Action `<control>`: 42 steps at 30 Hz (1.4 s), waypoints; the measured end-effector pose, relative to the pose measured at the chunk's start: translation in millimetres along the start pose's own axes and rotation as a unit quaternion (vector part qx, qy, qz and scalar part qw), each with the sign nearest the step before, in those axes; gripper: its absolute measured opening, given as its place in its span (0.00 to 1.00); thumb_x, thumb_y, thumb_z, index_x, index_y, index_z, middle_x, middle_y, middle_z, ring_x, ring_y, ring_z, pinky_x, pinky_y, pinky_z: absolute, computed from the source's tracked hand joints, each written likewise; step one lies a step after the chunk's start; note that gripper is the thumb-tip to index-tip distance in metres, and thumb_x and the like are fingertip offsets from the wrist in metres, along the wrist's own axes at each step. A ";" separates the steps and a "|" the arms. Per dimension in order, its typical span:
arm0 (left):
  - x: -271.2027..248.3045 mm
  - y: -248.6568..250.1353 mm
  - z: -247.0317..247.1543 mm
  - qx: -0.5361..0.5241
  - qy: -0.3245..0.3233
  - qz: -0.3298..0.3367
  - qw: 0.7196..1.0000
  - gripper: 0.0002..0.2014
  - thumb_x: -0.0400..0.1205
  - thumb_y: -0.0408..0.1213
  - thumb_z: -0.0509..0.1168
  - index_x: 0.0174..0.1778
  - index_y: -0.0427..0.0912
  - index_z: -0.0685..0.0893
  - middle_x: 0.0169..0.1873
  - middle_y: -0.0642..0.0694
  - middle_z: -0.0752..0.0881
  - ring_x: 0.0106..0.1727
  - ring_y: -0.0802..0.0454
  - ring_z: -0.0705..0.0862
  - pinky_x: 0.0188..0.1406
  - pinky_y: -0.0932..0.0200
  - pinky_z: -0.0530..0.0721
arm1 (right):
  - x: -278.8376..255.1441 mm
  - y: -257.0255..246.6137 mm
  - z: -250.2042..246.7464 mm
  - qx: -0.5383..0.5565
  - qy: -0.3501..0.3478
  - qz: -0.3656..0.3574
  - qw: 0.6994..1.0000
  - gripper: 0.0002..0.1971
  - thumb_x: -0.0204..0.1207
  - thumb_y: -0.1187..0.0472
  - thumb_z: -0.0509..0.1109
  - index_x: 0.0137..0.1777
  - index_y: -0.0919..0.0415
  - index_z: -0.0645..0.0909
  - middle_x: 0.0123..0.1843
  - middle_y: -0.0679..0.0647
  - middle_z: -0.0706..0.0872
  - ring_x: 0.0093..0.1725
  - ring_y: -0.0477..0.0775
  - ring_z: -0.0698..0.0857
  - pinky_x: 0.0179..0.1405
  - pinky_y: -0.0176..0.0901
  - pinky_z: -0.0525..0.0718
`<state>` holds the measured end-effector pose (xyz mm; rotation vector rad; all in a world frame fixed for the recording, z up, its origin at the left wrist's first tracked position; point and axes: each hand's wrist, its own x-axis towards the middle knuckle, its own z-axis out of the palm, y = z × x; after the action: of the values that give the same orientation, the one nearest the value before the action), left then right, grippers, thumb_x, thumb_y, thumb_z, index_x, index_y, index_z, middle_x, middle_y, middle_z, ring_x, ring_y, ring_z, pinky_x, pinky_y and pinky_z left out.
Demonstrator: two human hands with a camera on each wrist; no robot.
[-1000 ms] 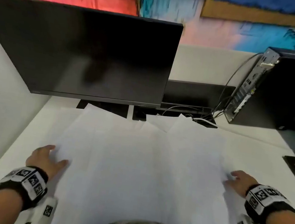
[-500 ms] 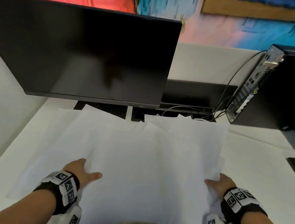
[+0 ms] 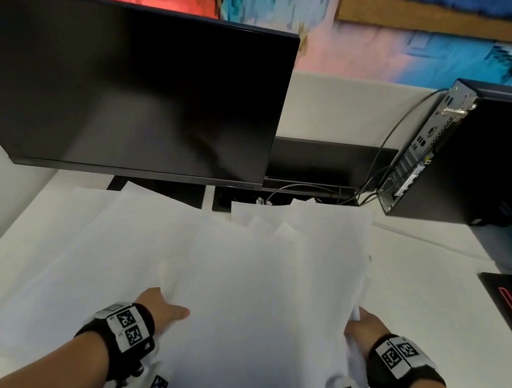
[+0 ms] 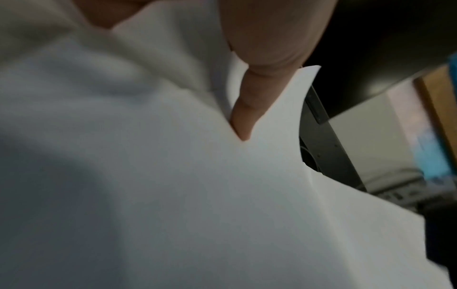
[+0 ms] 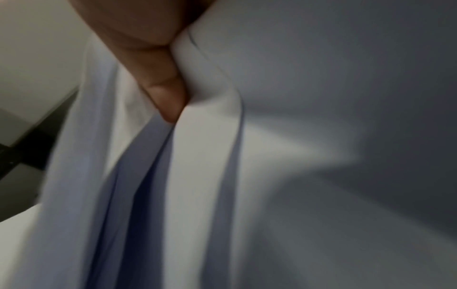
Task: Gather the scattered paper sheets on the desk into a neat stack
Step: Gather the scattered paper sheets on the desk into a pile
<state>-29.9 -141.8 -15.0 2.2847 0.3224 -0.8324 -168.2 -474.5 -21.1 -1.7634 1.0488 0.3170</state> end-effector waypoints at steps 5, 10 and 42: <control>-0.8 -0.3 2.5 -0.075 0.027 -0.017 0.997 0.26 0.77 0.29 0.71 0.66 0.18 0.72 0.40 0.37 0.81 0.50 0.41 0.77 0.47 0.57 0.72 | 12.5 12.0 -2.1 0.065 0.006 0.012 0.998 0.22 0.65 0.73 0.74 0.61 0.72 0.79 0.49 0.66 0.86 0.51 0.67 0.85 0.57 0.55 0.82; -4.2 10.6 11.5 -0.062 -0.008 -0.029 0.998 0.28 0.74 0.34 0.74 0.65 0.21 0.74 0.48 0.36 0.81 0.56 0.38 0.81 0.47 0.57 0.75 | 7.1 10.6 3.2 0.138 -0.021 0.017 0.990 0.27 0.55 0.73 0.73 0.58 0.73 0.79 0.38 0.65 0.89 0.47 0.68 0.85 0.52 0.56 0.82; 52.1 -45.3 -119.2 0.167 0.193 -0.210 0.944 0.61 0.53 0.69 0.74 0.77 0.41 0.59 0.73 0.32 0.70 0.71 0.29 0.71 0.70 0.34 0.73 | 16.3 -2.2 12.0 -0.072 0.037 0.045 0.996 0.23 0.73 0.66 0.73 0.64 0.79 0.76 0.63 0.73 0.82 0.54 0.66 0.81 0.50 0.44 0.73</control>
<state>47.1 -28.2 -4.1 2.7490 0.9352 -0.6681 -153.9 -472.2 -35.4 -1.8717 1.1850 0.3953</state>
